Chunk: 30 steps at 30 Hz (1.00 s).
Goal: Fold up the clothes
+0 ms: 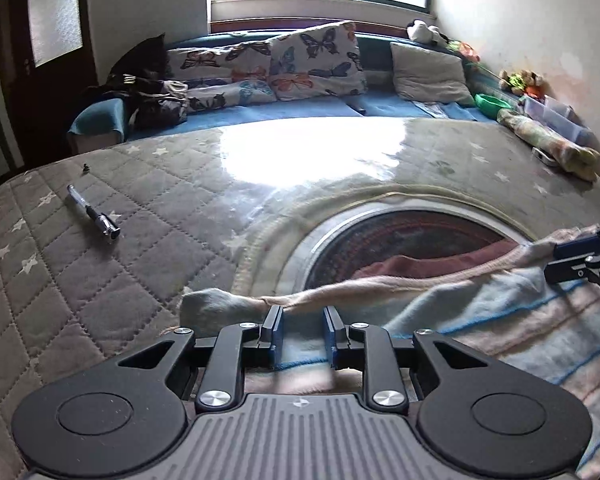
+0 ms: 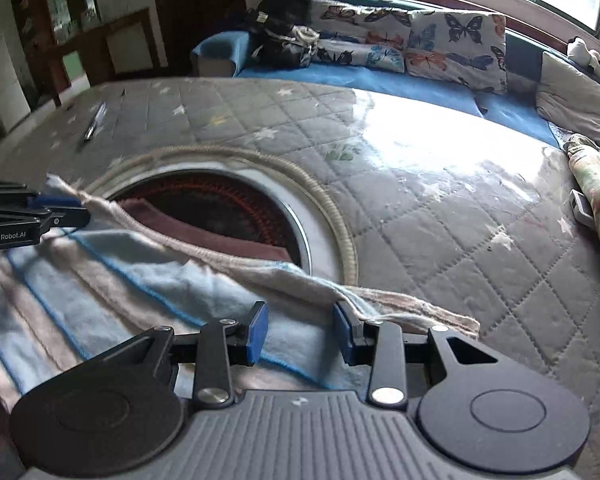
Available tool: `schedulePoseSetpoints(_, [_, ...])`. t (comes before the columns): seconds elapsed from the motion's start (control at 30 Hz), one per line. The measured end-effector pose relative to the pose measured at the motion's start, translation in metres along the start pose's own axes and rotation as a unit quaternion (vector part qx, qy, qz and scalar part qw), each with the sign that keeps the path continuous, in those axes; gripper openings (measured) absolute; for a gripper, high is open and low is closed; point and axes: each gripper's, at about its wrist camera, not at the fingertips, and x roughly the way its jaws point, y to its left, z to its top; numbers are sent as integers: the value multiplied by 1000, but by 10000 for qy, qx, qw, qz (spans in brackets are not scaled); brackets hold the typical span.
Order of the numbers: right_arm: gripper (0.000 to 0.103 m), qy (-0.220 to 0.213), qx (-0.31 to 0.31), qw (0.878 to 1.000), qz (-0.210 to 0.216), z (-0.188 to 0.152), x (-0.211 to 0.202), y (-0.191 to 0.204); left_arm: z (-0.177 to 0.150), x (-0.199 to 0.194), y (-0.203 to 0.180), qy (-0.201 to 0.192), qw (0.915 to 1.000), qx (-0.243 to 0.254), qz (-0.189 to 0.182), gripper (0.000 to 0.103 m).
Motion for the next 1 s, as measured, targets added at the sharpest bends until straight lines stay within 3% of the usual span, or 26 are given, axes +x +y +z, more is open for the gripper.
schedulePoseSetpoints(0.27, [37,-42,-78,9999,54,-3,-15,-2,-3,-16,5,-144,9998,-127,63,25])
schedulePoseSetpoints(0.37, [38,-6,-305,9995,84,-9,-29,5,-12,-35,1,-206,9998,-9,21,37])
schedulePoseSetpoints(0.57, [43,100,-673,9975,166,-31,-55,24,-39,-69,-3,-118,9998,79,104,48])
schedulePoseSetpoints(0.73, [43,121,-782,9966,234,-55,-72,33,-66,-90,-6,-69,9991,79,405,50])
schedulePoseSetpoints(1.0, [43,45,-739,9969,247,-84,-94,35,-85,-104,4,21,9989,-341,333,50])
